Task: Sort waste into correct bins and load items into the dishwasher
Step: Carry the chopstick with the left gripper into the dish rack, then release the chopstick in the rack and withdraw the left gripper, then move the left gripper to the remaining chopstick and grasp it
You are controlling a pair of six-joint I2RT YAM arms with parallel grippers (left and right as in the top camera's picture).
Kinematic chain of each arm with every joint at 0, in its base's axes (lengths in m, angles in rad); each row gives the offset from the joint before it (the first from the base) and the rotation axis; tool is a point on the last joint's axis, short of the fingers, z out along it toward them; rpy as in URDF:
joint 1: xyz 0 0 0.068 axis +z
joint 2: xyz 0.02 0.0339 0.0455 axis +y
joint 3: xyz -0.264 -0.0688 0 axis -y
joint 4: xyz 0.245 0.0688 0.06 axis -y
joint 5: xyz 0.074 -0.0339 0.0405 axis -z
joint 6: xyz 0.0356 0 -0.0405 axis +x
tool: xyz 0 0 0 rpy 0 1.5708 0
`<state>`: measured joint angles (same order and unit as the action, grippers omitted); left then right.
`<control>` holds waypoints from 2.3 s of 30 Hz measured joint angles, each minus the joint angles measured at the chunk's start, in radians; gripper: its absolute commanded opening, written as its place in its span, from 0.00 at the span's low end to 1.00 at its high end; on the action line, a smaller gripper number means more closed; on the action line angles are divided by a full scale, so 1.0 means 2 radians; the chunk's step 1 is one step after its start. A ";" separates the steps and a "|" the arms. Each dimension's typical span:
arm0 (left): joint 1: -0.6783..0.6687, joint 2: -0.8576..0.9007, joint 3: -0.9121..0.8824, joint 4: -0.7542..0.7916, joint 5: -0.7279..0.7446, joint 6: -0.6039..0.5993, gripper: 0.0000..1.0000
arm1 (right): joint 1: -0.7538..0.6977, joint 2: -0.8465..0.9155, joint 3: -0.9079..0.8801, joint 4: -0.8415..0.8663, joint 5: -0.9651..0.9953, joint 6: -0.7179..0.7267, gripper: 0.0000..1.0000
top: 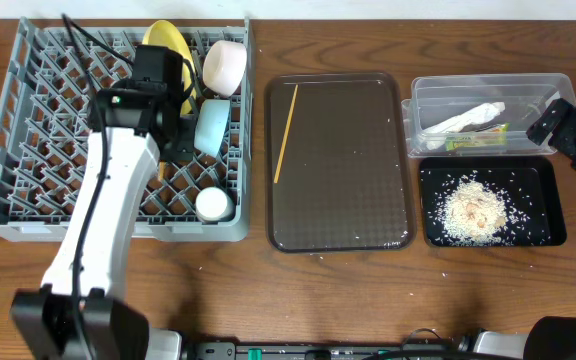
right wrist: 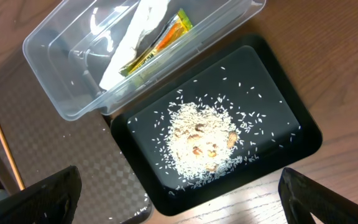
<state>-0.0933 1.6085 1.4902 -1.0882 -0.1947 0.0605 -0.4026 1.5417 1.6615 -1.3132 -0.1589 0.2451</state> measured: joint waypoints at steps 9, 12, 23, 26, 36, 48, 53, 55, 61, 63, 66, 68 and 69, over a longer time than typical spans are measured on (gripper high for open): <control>0.004 0.073 -0.005 -0.006 0.000 0.017 0.08 | 0.000 0.000 0.000 0.000 0.000 0.000 0.99; 0.004 0.092 -0.005 -0.009 -0.001 0.020 0.29 | 0.000 0.000 0.000 0.000 0.000 0.000 0.99; 0.004 0.097 -0.005 -0.019 -0.003 0.017 0.51 | 0.000 0.000 0.000 0.000 0.000 0.000 0.99; 0.002 0.087 0.008 -0.025 0.006 0.012 0.51 | 0.000 0.000 0.000 0.000 0.000 0.000 0.99; -0.107 0.018 0.058 0.063 0.087 -0.034 0.54 | 0.000 0.000 0.000 0.000 0.000 0.000 0.99; -0.179 0.173 0.057 0.151 0.104 -0.041 0.55 | 0.000 0.000 0.000 0.000 0.000 0.000 0.99; -0.179 0.204 0.056 0.180 0.106 -0.028 0.55 | 0.000 0.000 0.000 0.000 0.000 0.000 0.99; -0.179 0.211 0.056 0.192 0.106 -0.022 0.55 | 0.000 0.000 0.000 0.000 0.000 0.000 0.99; -0.179 0.237 0.056 0.220 0.106 -0.001 0.55 | 0.000 0.000 0.000 0.000 0.000 0.000 0.99; -0.179 0.248 0.056 0.224 0.105 0.003 0.55 | 0.000 0.000 0.000 0.000 0.000 0.000 0.99; -0.179 0.267 0.056 0.232 0.101 0.008 0.55 | 0.000 0.000 0.000 0.000 0.000 0.000 0.99; -0.179 0.276 0.056 0.235 0.096 0.010 0.55 | 0.000 0.000 0.000 0.000 0.000 0.000 0.99; -0.179 0.280 0.056 0.237 0.094 0.010 0.55 | 0.000 0.000 0.000 0.000 0.000 0.000 0.99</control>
<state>-0.4507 2.1681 1.6020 -0.6136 -0.0063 0.0799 -0.4026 1.5417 1.6615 -1.3128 -0.1593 0.2451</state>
